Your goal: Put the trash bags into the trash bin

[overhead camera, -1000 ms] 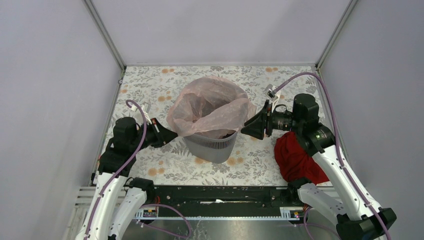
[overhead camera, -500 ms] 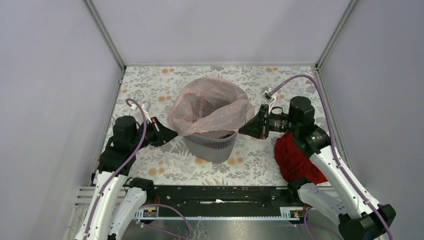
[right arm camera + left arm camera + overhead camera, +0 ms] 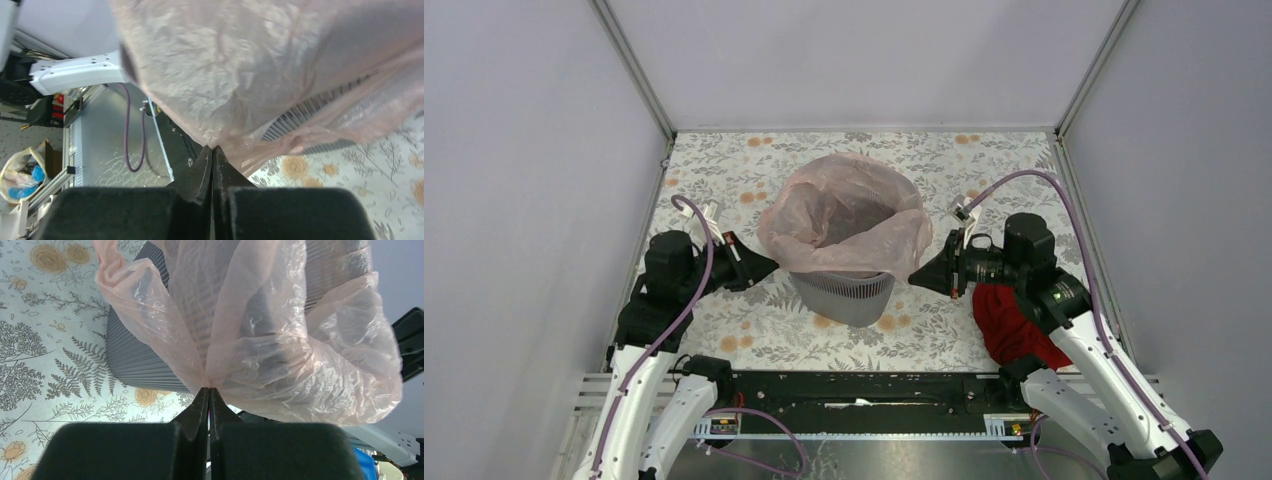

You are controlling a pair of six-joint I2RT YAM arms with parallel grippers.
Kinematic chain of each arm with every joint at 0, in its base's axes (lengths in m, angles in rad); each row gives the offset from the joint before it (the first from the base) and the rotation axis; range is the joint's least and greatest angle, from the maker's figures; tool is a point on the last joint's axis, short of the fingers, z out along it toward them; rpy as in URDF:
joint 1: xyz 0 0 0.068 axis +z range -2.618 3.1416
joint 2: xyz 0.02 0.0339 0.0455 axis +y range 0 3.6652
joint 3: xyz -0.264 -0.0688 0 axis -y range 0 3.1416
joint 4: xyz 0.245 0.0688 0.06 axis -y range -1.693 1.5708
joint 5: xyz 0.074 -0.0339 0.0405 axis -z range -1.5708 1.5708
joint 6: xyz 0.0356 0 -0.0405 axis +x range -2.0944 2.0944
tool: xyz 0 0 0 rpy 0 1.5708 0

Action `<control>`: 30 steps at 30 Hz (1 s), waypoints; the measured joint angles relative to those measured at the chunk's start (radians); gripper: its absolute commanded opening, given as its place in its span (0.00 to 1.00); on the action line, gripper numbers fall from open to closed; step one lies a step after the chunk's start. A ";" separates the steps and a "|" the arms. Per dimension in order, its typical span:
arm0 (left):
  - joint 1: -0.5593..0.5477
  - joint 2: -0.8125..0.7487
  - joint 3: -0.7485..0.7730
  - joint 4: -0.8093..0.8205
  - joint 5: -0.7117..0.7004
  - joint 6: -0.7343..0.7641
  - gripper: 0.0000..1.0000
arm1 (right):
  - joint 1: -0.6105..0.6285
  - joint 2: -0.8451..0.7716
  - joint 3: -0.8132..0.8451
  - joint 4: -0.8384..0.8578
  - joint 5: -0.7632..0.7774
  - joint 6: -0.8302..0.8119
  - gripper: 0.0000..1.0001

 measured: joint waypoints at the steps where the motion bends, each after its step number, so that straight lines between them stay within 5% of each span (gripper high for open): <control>1: 0.000 -0.002 0.007 0.000 0.000 0.000 0.00 | 0.000 -0.008 -0.013 -0.007 0.011 -0.002 0.00; 21: 0.000 0.010 -0.067 -0.018 -0.056 0.011 0.00 | 0.004 0.026 -0.036 -0.063 0.144 -0.001 0.00; 30: 0.000 0.047 -0.091 0.039 -0.059 -0.020 0.00 | 0.004 0.085 -0.219 0.116 0.151 0.136 0.02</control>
